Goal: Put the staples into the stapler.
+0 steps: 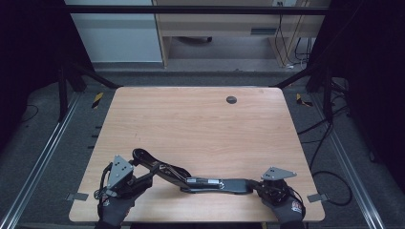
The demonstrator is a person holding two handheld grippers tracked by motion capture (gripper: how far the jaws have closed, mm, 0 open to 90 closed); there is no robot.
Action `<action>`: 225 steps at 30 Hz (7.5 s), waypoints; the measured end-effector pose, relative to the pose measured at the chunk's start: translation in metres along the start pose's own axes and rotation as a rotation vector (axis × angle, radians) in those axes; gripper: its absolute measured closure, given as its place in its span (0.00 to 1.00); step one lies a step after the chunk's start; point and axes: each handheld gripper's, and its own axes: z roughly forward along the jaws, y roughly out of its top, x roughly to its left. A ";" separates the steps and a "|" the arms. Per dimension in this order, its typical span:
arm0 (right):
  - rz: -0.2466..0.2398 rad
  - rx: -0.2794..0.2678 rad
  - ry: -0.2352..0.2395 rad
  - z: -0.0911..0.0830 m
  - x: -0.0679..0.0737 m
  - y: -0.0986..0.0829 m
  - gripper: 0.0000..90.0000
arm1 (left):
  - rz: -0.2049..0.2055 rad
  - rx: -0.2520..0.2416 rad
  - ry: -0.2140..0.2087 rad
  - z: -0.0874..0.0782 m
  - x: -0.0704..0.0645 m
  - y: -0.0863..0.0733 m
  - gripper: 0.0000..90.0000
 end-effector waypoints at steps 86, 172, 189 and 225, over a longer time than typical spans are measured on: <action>-0.003 0.012 0.067 0.010 0.002 0.000 1.00 | 0.083 -0.020 -0.047 0.015 -0.043 0.034 0.63; 0.016 0.014 0.063 0.011 0.006 0.001 1.00 | 0.227 -0.006 -0.026 0.039 -0.089 0.049 0.64; 0.017 0.017 0.038 0.011 0.007 0.001 0.99 | 0.251 -0.005 -0.021 0.042 -0.095 0.050 0.64; 0.006 0.008 0.039 0.011 0.007 0.000 1.00 | 0.336 0.007 0.017 0.054 -0.118 0.050 0.64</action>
